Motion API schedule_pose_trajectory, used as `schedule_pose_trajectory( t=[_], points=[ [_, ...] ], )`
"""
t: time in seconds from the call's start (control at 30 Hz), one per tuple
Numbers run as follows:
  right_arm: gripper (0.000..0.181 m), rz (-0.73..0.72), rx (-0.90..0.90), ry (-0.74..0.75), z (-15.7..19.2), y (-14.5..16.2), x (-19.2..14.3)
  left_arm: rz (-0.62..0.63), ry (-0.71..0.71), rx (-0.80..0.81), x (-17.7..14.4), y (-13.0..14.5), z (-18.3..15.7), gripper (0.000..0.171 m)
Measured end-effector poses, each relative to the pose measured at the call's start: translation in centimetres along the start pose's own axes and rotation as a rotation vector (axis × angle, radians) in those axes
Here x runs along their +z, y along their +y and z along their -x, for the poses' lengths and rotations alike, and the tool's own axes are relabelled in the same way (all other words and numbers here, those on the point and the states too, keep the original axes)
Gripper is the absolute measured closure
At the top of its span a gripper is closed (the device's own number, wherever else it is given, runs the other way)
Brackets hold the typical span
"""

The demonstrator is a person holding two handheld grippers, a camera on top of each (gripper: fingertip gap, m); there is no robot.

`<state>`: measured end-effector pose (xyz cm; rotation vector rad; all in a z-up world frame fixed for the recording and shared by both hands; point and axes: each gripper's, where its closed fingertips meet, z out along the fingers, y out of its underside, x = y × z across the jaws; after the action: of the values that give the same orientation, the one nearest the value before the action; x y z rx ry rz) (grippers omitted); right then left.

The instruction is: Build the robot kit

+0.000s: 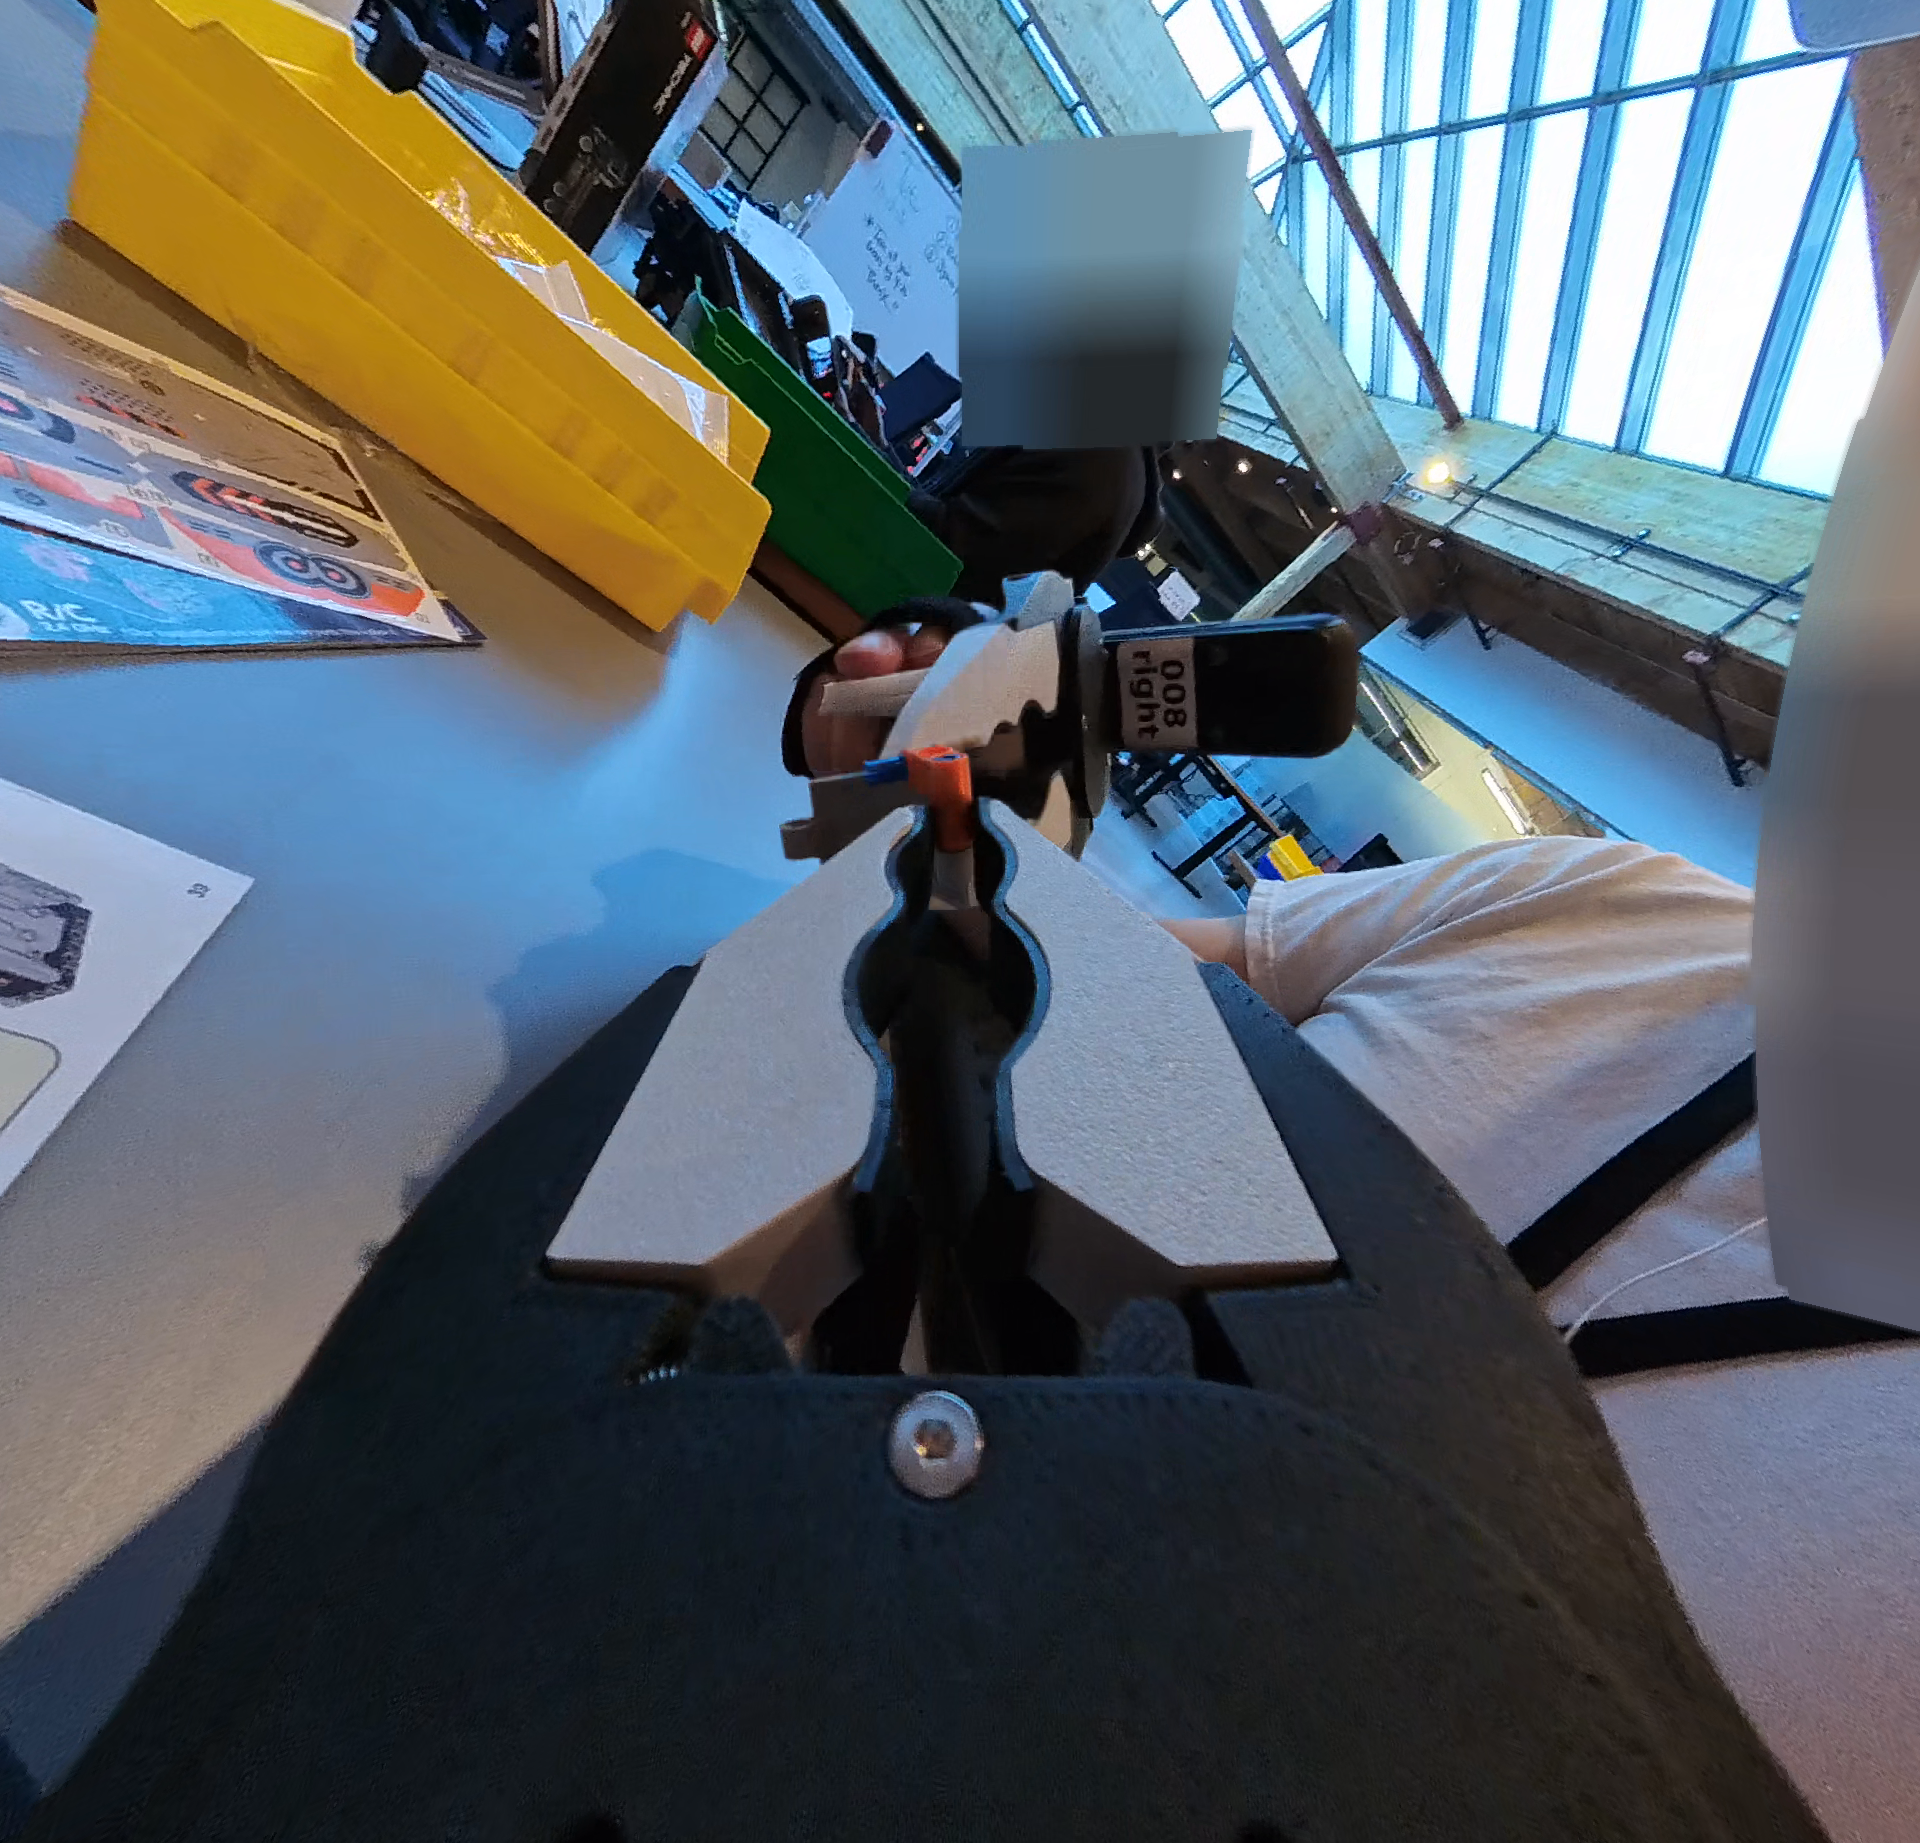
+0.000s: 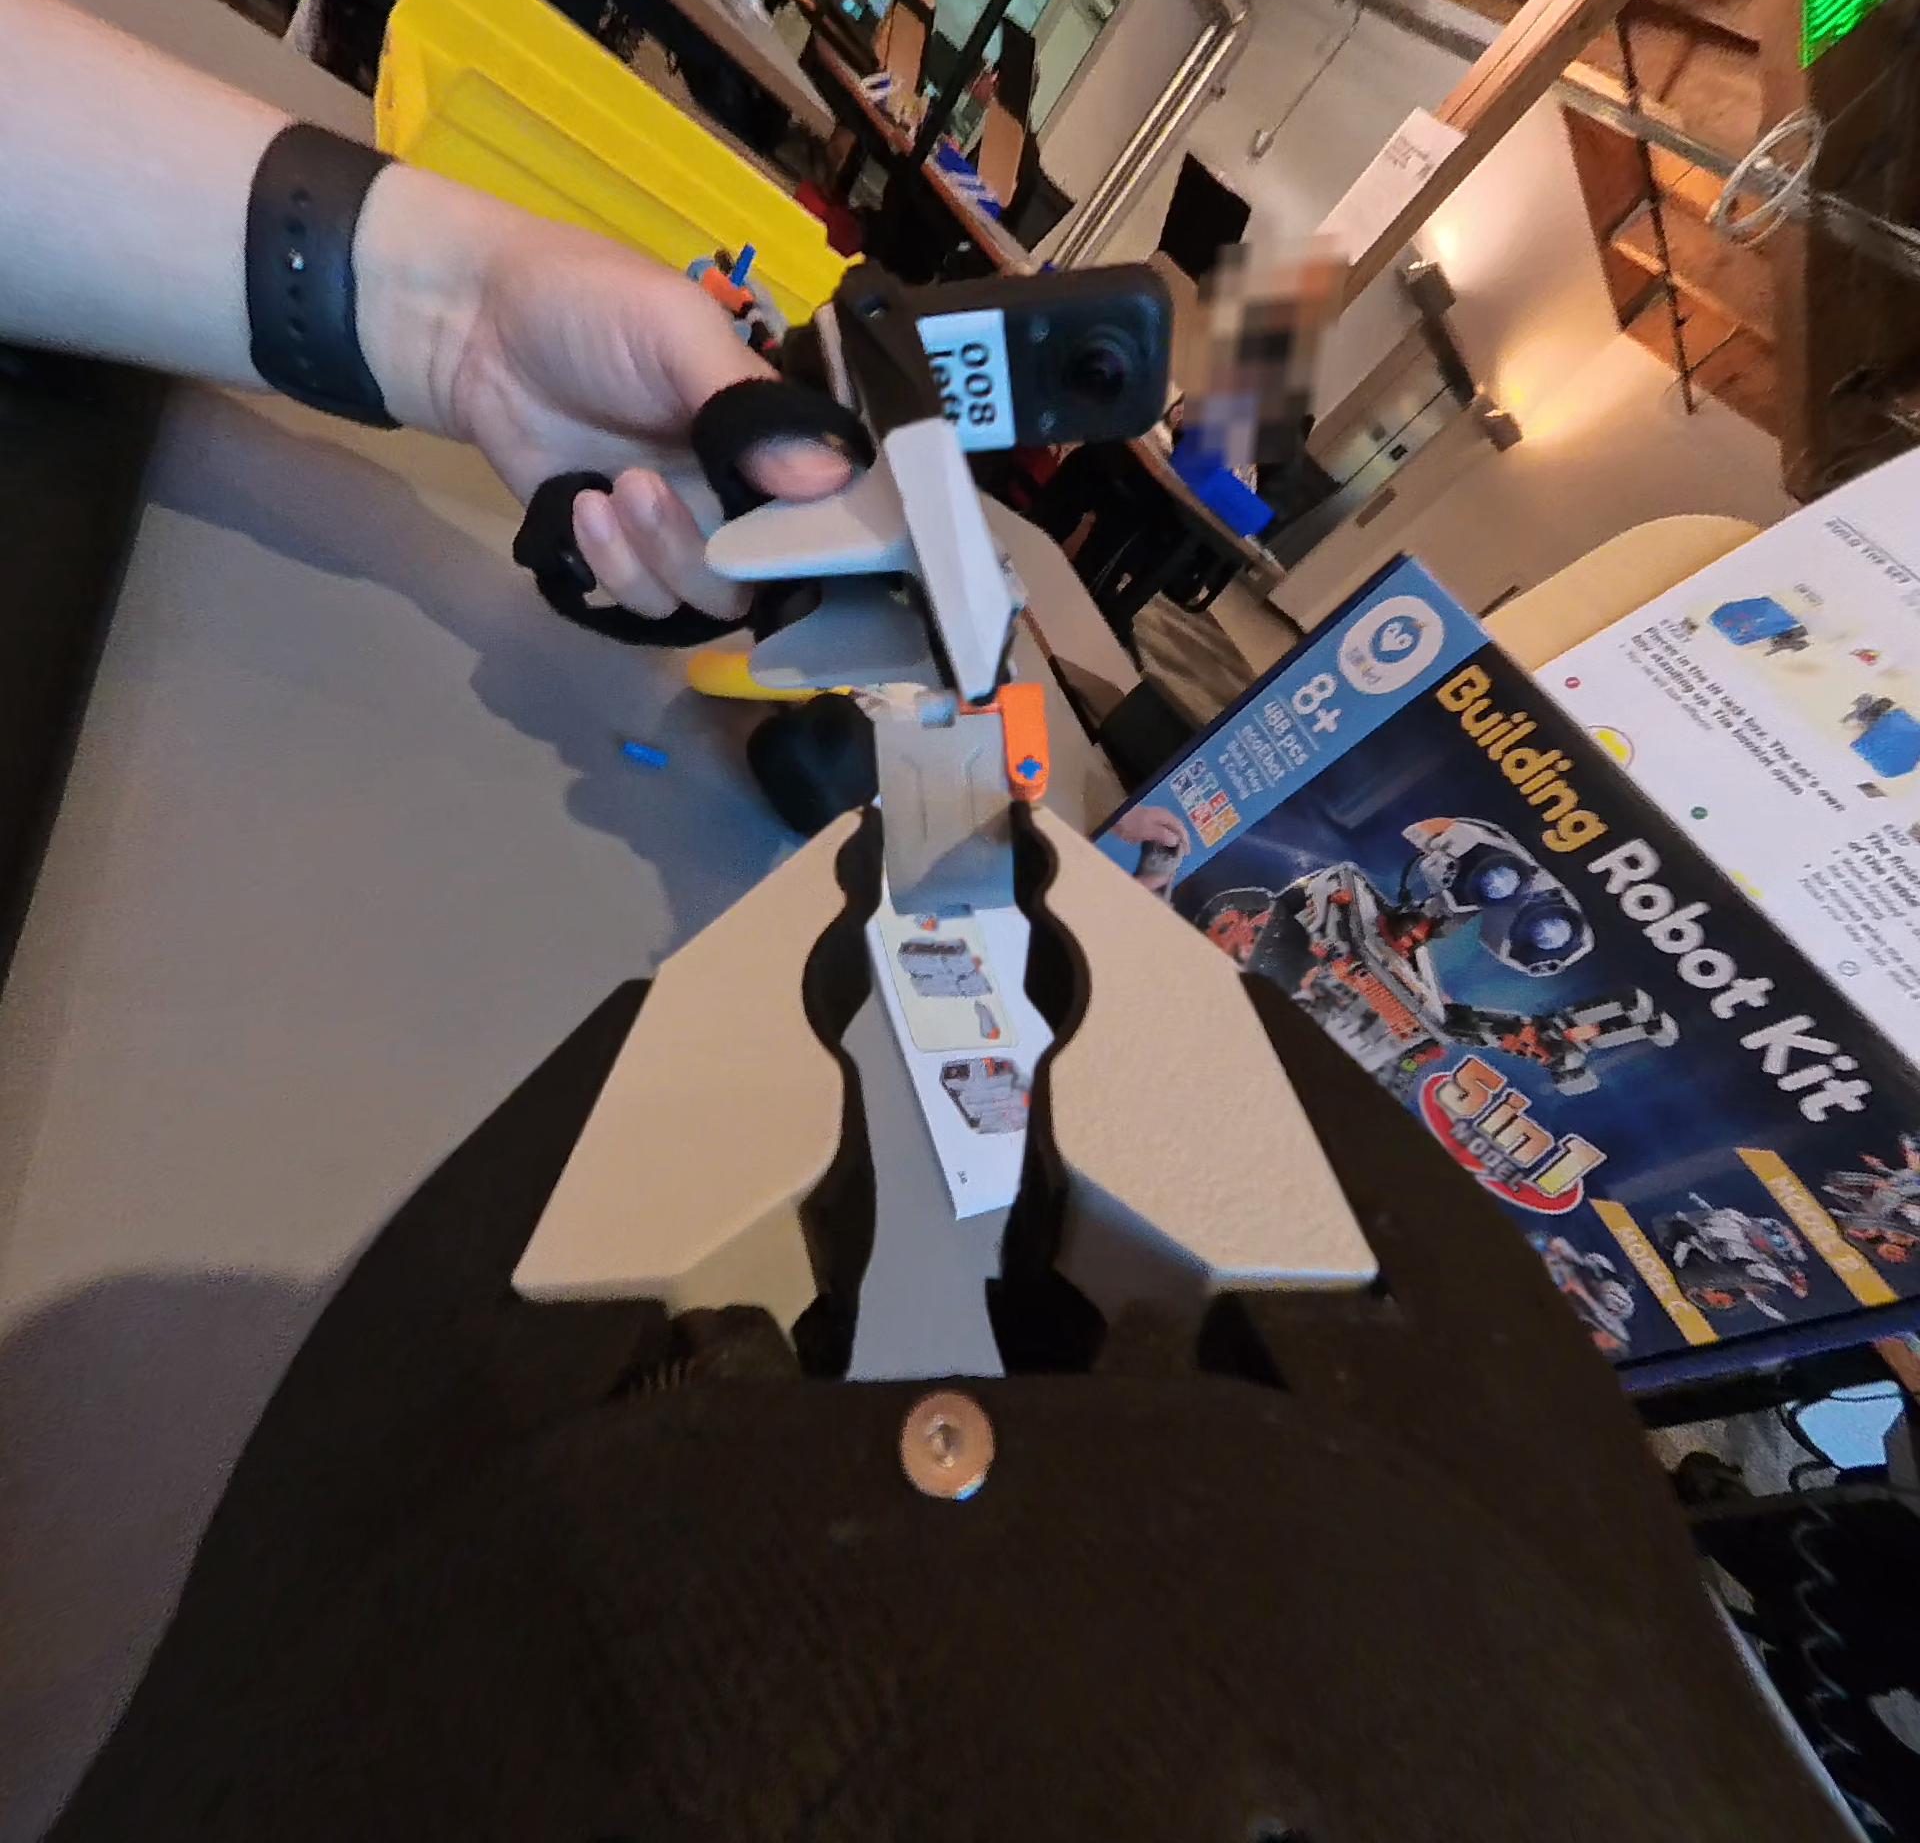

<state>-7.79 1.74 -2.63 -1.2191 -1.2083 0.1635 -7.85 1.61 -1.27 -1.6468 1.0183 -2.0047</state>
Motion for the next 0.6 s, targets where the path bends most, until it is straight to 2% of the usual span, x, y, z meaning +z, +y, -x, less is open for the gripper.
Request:
schedule_pose_trajectory(
  t=[0.13, 0.2, 0.23, 0.27, 0.3, 0.43, 0.5, 0.6],
  points=[
    [0.158, 0.034, 0.0, -0.002, 0.1, 0.6, 0.2, -0.021, 0.012, -0.037, 0.1, -0.1, 0.2, 0.167],
    [0.158, 0.013, 0.045, -0.02, 0.0, 0.2, 0.0, -0.013, 0.011, 0.02, 0.1, -0.1, -0.1, 0.166],
    [0.158, 0.007, 0.076, -0.041, 0.1, 0.2, -0.2, 0.009, -0.048, 0.092, -0.1, -0.1, 0.2, 0.157],
    [0.158, 0.011, 0.102, -0.059, 0.2, 0.3, -0.4, 0.033, -0.133, 0.194, -0.5, -0.3, 0.5, 0.134],
    [0.158, 0.005, 0.118, -0.08, 0.3, 0.3, -0.7, 0.061, -0.212, 0.327, -0.9, -0.6, 0.4, 0.125],
    [0.158, -0.091, 0.217, -0.171, 0.6, -1.2, -1.7, 0.235, -0.373, 0.816, -0.8, -0.3, -2.5, 0.128],
    [0.158, -0.111, 0.254, -0.21, 0.8, -1.5, -2.0, 0.365, -0.436, 0.951, -0.4, 0.5, -2.8, 0.124],
    [0.158, -0.122, 0.263, -0.246, 1.3, -1.8, -2.2, 0.498, -0.511, 1.103, -0.1, 1.0, -2.5, 0.123]
  ],
)
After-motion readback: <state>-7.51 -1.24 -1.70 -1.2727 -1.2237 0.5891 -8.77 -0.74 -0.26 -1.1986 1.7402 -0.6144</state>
